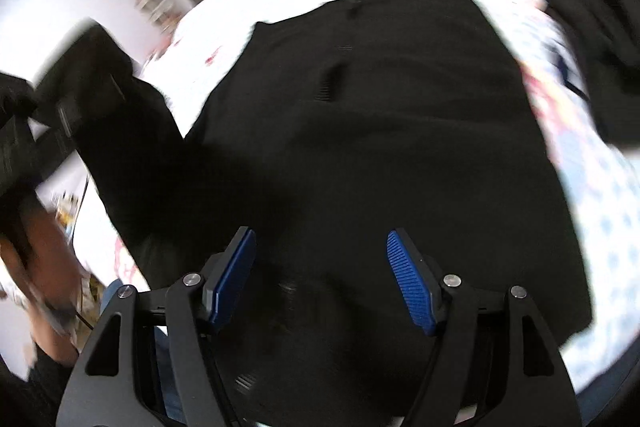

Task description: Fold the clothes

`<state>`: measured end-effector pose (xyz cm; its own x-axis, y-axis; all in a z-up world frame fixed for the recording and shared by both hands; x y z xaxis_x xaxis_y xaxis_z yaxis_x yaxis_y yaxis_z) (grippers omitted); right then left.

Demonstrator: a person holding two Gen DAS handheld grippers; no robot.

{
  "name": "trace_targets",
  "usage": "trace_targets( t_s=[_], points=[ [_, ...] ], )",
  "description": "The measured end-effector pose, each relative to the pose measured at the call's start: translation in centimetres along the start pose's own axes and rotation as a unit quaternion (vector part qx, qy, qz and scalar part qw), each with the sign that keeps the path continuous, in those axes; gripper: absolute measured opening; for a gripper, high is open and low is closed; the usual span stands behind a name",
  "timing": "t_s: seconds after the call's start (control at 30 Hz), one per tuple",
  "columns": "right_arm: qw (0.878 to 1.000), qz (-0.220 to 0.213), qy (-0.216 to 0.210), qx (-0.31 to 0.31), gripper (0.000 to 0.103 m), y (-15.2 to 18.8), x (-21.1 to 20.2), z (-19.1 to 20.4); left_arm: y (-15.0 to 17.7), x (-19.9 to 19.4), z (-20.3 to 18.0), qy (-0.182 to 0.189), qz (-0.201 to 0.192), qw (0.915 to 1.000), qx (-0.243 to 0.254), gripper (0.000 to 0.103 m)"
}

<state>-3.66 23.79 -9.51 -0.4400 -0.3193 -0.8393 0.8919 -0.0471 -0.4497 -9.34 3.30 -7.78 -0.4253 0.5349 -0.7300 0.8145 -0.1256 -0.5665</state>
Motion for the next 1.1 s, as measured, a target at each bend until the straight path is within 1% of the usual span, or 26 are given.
trace_targets(
  t_s=[0.03, 0.07, 0.1, 0.13, 0.2, 0.23, 0.27, 0.3, 0.37, 0.4, 0.47, 0.5, 0.53, 0.57, 0.67, 0.7, 0.73, 0.77, 0.83, 0.87, 0.93, 0.97, 1.0, 1.03, 1.07, 1.1],
  points=[
    [1.0, 0.003, 0.015, 0.011, 0.07, 0.6, -0.3, -1.2, 1.2, 1.0, 0.5, -0.029, 0.017, 0.9993, -0.016, 0.053],
    [1.0, 0.008, 0.008, 0.013, 0.07, 1.1, -0.4, -1.8, 2.4, 1.4, 0.9, -0.043, 0.025, 0.9982, -0.032, 0.053],
    [1.0, 0.012, -0.002, 0.015, 0.07, 1.6, -0.4, -2.4, 3.3, 0.8, 1.4, -0.037, 0.019, 0.9978, -0.051, 0.053],
    [1.0, 0.017, -0.013, 0.016, 0.07, 2.1, -0.5, -2.9, 4.2, -0.1, 1.7, -0.032, 0.008, 0.9974, -0.064, 0.053],
    [1.0, 0.024, -0.014, 0.014, 0.07, 2.4, -0.1, -3.3, 5.9, -2.8, 2.4, -0.023, -0.03, 0.9962, -0.078, 0.058],
    [0.999, 0.027, -0.024, 0.012, 0.07, 2.0, 0.3, -2.9, 6.8, -4.3, 2.8, -0.034, -0.051, 0.9949, -0.08, 0.062],
    [0.999, 0.031, -0.037, 0.009, 0.07, 1.6, 0.6, -2.5, 7.4, -5.6, 3.7, -0.064, -0.069, 0.9925, -0.078, 0.064],
    [0.998, 0.034, -0.049, 0.007, 0.07, 1.2, 1.0, -2.0, 7.7, -6.2, 5.0, -0.08, -0.077, 0.9899, -0.088, 0.065],
    [0.998, 0.024, -0.06, -0.018, 0.07, -0.4, 1.5, 0.0, 8.4, -7.2, 7.6, -0.098, -0.085, 0.9825, -0.134, 0.065],
    [0.998, 0.011, -0.05, -0.04, 0.071, -1.2, 1.7, 1.2, 8.7, -7.5, 8.8, -0.098, -0.091, 0.9785, -0.157, 0.065],
    [0.997, -0.008, -0.023, -0.078, 0.076, -2.9, 2.7, 3.2, 9.0, -8.0, 10.7, -0.076, -0.111, 0.9712, -0.196, 0.065],
    [0.996, -0.011, -0.007, -0.094, 0.08, -3.8, 3.4, 3.9, 9.2, -8.1, 11.2, -0.07, -0.122, 0.9694, -0.201, 0.065],
    [0.994, -0.015, 0.009, -0.109, 0.08, -4.6, 4.2, 4.7, 9.2, -8.0, 11.4, -0.069, -0.127, 0.9686, -0.202, 0.065],
    [0.993, -0.007, 0.008, -0.12, 0.08, -5.2, 5.4, 5.4, 9.1, -7.6, 11.5, -0.071, -0.128, 0.9685, -0.201, 0.065],
    [0.989, 0.052, -0.052, -0.125, 0.078, -7.2, 9.8, 5.6, 8.7, -5.6, 11.5, -0.09, -0.104, 0.9722, -0.19, 0.065],
    [0.988, 0.069, -0.068, -0.119, 0.061, -7.7, 11.1, 5.6, 8.7, -4.9, 11.4, -0.096, -0.092, 0.9739, -0.184, 0.068],
    [0.987, 0.076, -0.082, -0.117, 0.035, -8.2, 11.4, 5.9, 8.7, -4.0, 11.2, -0.103, -0.077, 0.9759, -0.176, 0.069],
    [0.985, 0.081, -0.095, -0.116, 0.035, -8.6, 11.6, 6.3, 8.6, -3.3, 11.1, -0.111, -0.065, 0.977, -0.17, 0.069],
    [0.986, 0.024, -0.089, -0.138, 0.026, -9.3, 9.0, 7.5, 8.5, -2.3, 10.9, -0.129, -0.053, 0.9771, -0.161, 0.07],
    [0.987, -0.01, -0.089, -0.136, 0.025, -9.4, 7.2, 7.7, 8.4, -2.0, 10.7, -0.132, -0.052, 0.9772, -0.158, 0.072],
    [0.991, -0.078, -0.078, -0.08, 0.024, -9.3, 3.8, 6.2, 8.4, -1.8, 10.7, -0.13, -0.053, 0.9773, -0.159, 0.073],
    [0.99, -0.111, -0.072, -0.05, 0.024, -9.2, 2.1, 5.4, 8.4, -1.8, 10.8, -0.126, -0.054, 0.9771, -0.163, 0.073],
    [0.991, -0.123, -0.05, 0.003, 0.024, -8.6, 1.5, 3.7, 8.4, -1.8, 10.9, -0.123, -0.054, 0.9768, -0.167, 0.073],
    [0.992, -0.108, -0.02, 0.059, 0.025, -7.6, 1.8, 1.8, 8.5, -1.8, 11.0, -0.121, -0.054, 0.9765, -0.17, 0.073],
    [0.993, -0.081, -0.002, 0.091, 0.026, -6.6, 2.6, 0.5, 8.5, -1.7, 11.0, -0.12, -0.055, 0.9763, -0.171, 0.073],
    [0.993, -0.054, 0.011, 0.105, 0.027, -5.5, 3.5, -0.5, 8.5, -1.7, 11.0, -0.12, -0.056, 0.9762, -0.171, 0.073]
  ],
)
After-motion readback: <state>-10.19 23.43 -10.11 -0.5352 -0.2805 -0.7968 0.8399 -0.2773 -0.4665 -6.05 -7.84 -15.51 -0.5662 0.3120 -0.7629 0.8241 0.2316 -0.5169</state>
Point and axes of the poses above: each gripper's, at about its wrist camera, not at the fingertips, and x roughly the way its jaws point, z to its left, y to its underside, the point moved 1 cm from there along x, roughly the way its jaws point, and after that the axes turned 5 degrees about y, right-handed, at the moved point
